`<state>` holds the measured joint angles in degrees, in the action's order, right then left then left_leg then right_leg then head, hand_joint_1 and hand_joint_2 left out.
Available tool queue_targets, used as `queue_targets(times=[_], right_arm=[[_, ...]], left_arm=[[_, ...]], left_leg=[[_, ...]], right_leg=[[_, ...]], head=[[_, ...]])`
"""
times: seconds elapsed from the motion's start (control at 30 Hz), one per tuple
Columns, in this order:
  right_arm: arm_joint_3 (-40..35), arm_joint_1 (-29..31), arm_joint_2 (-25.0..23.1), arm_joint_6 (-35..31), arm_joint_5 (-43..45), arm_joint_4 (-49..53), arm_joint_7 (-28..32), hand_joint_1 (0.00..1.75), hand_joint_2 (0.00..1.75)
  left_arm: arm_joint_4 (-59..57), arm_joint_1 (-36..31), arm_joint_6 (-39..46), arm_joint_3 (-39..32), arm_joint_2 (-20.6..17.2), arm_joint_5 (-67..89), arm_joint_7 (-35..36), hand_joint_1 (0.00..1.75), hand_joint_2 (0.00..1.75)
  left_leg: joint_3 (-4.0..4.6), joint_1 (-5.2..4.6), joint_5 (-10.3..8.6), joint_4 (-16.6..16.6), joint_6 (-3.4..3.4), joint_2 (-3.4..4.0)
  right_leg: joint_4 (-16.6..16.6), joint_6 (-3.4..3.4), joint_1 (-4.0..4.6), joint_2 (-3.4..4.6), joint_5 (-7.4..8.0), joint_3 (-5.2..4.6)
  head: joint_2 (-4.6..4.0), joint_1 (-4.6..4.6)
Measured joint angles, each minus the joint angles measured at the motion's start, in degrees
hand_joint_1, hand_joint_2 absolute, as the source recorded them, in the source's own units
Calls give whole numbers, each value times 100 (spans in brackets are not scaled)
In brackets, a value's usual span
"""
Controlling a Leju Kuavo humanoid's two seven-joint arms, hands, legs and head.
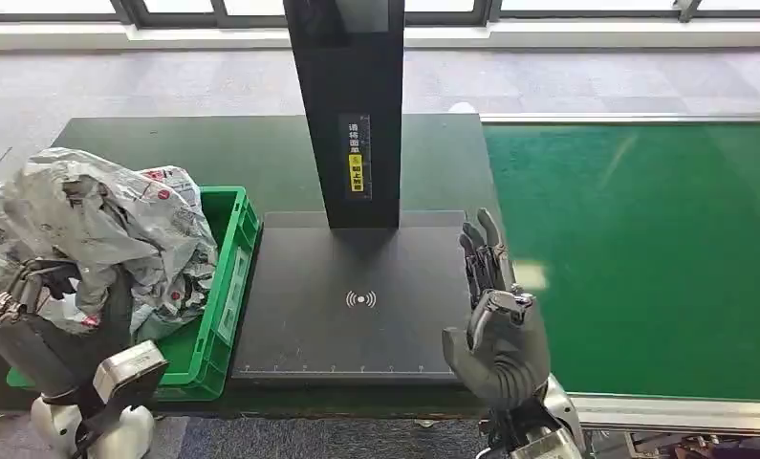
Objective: Moved the parcel from conveyor to table for the left to box.
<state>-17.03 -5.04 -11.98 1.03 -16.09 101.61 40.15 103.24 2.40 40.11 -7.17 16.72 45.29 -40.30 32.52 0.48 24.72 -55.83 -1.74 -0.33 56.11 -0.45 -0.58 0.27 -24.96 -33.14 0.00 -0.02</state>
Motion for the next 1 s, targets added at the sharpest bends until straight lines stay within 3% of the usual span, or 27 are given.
queue_targets(times=[0.07, 0.2, 0.33, 0.4, 0.5, 0.57, 0.7, 0.97, 1.0], right_arm=[[-2, 73, 4, 68, 122, -2, -2, 0, 175], [-4, 170, 4, 149, 179, -50, -2, 0, 175], [-24, 290, 0, 262, 236, -146, -2, 0, 175], [-65, 332, 0, 278, 230, -175, -2, 0, 175], [-103, 350, 0, 229, 208, -205, -2, 0, 175], [-125, 342, 0, 164, 194, -210, -2, 0, 175], [-164, 322, 2, 144, 149, -210, -2, 0, 175], [-168, 388, 2, 334, 127, -234, -2, 0, 175], [-168, 406, 2, 343, 127, -247, -2, 0, 175]], left_arm=[[613, 38, 0, -372, -26, -551, 11, 175, 175], [672, -513, 0, -1218, -103, -473, 26, 175, 175], [179, -1384, -7, -2025, -216, 1412, 309, 175, 175], [-336, -1811, -9, -2354, -346, 2709, 1004, 175, 175], [-1540, -2311, -66, -2339, -669, 4003, 2478, 175, 175], [-2311, -2598, -99, -2223, -884, 4037, 3212, 175, 175], [-3929, -3290, -511, -1416, -1397, 4046, 4431, 175, 175], [-5825, -3881, -841, -571, -1692, 4048, 4966, 175, 175], [-5945, -3901, -844, -562, -1711, 4048, 4983, 77, 175]], left_leg=[[1, 1, 0, 0, 0, 0], [1, 5, -8, 0, -5, -5], [3, 5, -26, 0, -4, -13], [-1, 3, -30, 0, -4, -11], [1, 3, -39, 0, -10, -11], [1, 3, -43, -2, -15, -5], [12, 3, -48, -4, -12, -9], [16, 0, -44, -5, -11, 2], [18, 0, -44, -5, -11, 2]], right_leg=[[0, 0, 0, 1, -1, -6], [0, -2, 3, 0, 1, -5], [0, -3, 4, -6, 10, -5], [0, -8, 3, -5, 17, -8], [0, -11, 3, -3, 29, -14], [0, -14, 4, 3, 37, -24], [0, -11, 4, -2, 41, -25], [0, -11, 0, 15, 46, -32], [0, -11, 0, 14, 46, -34]], head=[[0, 0], [0, -2], [0, -2], [0, -2], [0, -2], [2, -2], [0, -2], [0, 0], [0, 0]])
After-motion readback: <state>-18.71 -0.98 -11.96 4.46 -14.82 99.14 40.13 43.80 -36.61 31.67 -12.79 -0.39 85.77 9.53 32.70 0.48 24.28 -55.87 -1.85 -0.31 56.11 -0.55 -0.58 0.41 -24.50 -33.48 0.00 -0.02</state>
